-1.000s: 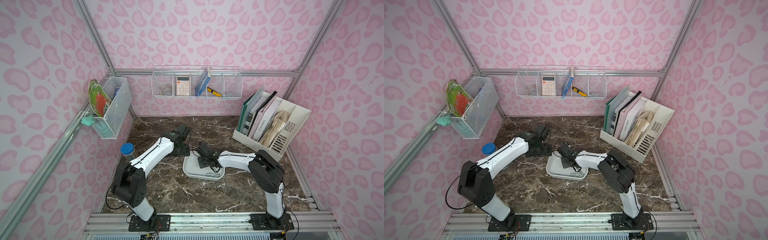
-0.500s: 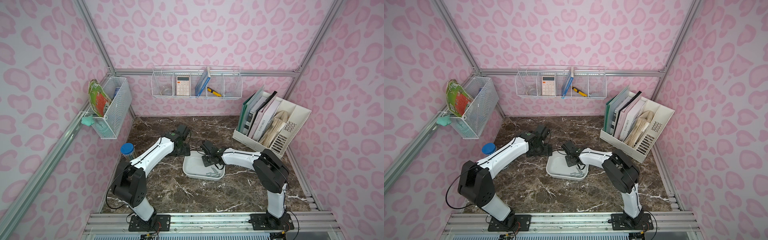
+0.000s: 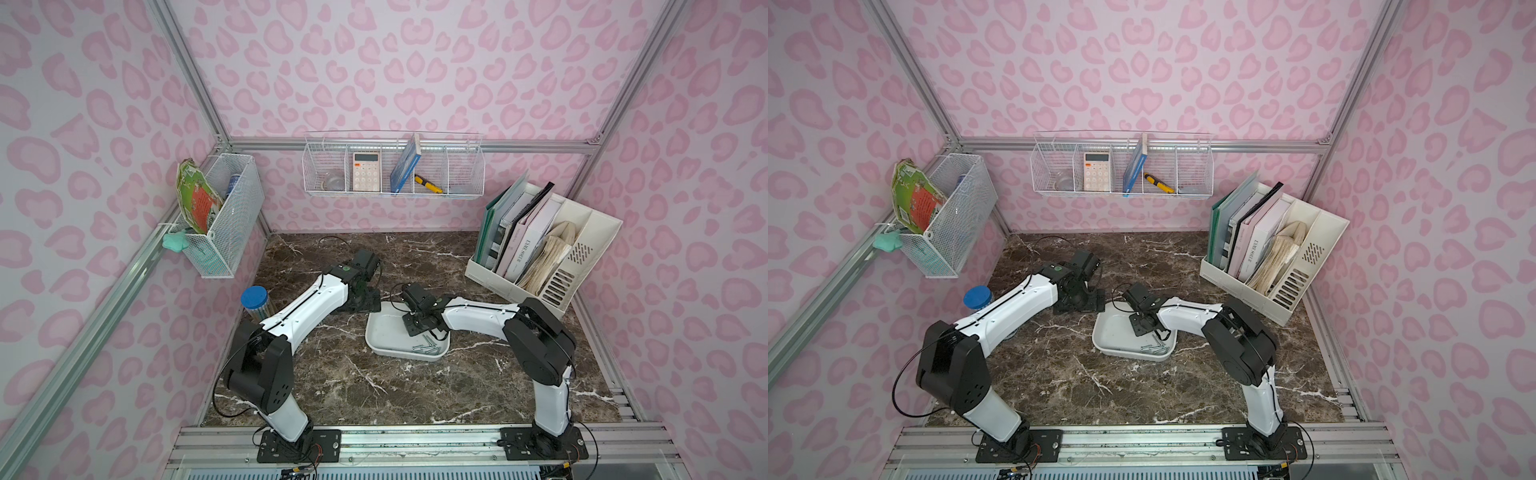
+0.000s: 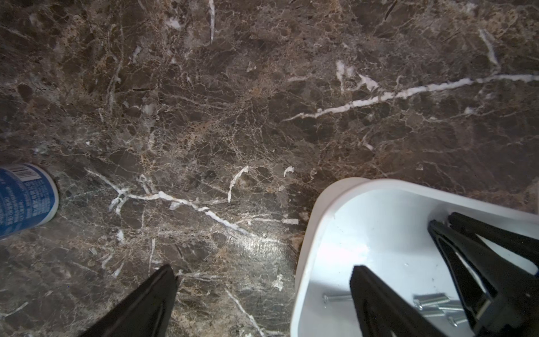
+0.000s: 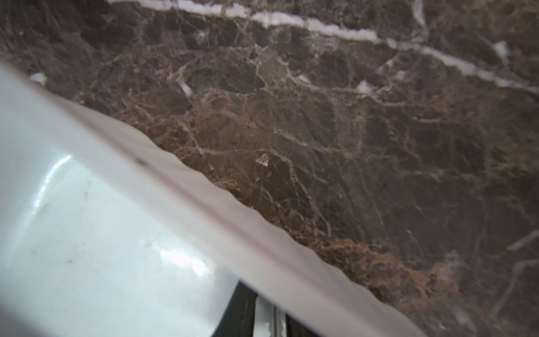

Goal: Take out the screws from the storage box
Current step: Pick up the screw from the storage box.

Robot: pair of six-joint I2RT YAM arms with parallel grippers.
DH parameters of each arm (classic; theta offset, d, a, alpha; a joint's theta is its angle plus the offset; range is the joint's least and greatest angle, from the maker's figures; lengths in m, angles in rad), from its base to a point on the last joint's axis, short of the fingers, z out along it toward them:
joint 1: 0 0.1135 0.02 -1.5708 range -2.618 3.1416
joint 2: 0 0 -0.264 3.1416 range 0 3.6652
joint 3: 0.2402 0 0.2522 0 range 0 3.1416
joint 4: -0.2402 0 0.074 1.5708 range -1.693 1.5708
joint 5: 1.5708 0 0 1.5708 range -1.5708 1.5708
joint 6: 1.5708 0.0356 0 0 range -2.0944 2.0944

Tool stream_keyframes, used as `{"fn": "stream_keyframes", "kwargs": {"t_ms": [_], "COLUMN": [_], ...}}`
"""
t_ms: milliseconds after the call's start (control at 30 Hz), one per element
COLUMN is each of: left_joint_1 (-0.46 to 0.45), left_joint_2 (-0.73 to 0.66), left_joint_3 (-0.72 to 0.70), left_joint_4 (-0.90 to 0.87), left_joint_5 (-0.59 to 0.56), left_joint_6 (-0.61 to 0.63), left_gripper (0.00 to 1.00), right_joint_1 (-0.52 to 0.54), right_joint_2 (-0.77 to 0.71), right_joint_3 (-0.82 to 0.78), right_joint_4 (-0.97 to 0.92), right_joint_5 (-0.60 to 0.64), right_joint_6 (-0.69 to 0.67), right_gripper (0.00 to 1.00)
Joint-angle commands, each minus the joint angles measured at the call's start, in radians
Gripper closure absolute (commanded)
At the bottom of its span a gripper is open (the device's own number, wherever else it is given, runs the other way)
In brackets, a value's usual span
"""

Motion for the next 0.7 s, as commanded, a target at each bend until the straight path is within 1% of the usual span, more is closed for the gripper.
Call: {"fn": "stream_keyframes", "kwargs": {"t_ms": [0,133,333,500,667], "left_joint_1": [0.001,0.000,0.001,0.000,0.000], "left_joint_2": [-0.019,-0.024,-0.028,-0.029,-0.030], "left_joint_3": [-0.009,-0.009,-0.009,-0.010,-0.010], "left_joint_4": [0.011,0.013,0.016,0.016,0.016], "left_joint_5": [0.011,0.012,0.012,0.013,0.013], "left_joint_6": [0.009,0.012,0.014,0.012,0.014], "left_gripper": [0.03,0.03,0.03,0.03,0.03], "right_joint_1": [0.001,0.012,0.028,0.036,0.060], "right_joint_2": [0.005,0.002,-0.006,-0.008,-0.001], "right_joint_3": [-0.012,-0.024,-0.053,-0.057,-0.058], "right_joint_4": [-0.051,-0.065,-0.081,-0.094,-0.120], "right_joint_5": [-0.010,0.008,0.039,0.049,0.071], "right_joint_6": [0.002,0.002,0.009,0.009,0.003], "right_gripper": [0.71,0.71,0.74,0.79,0.79]}}
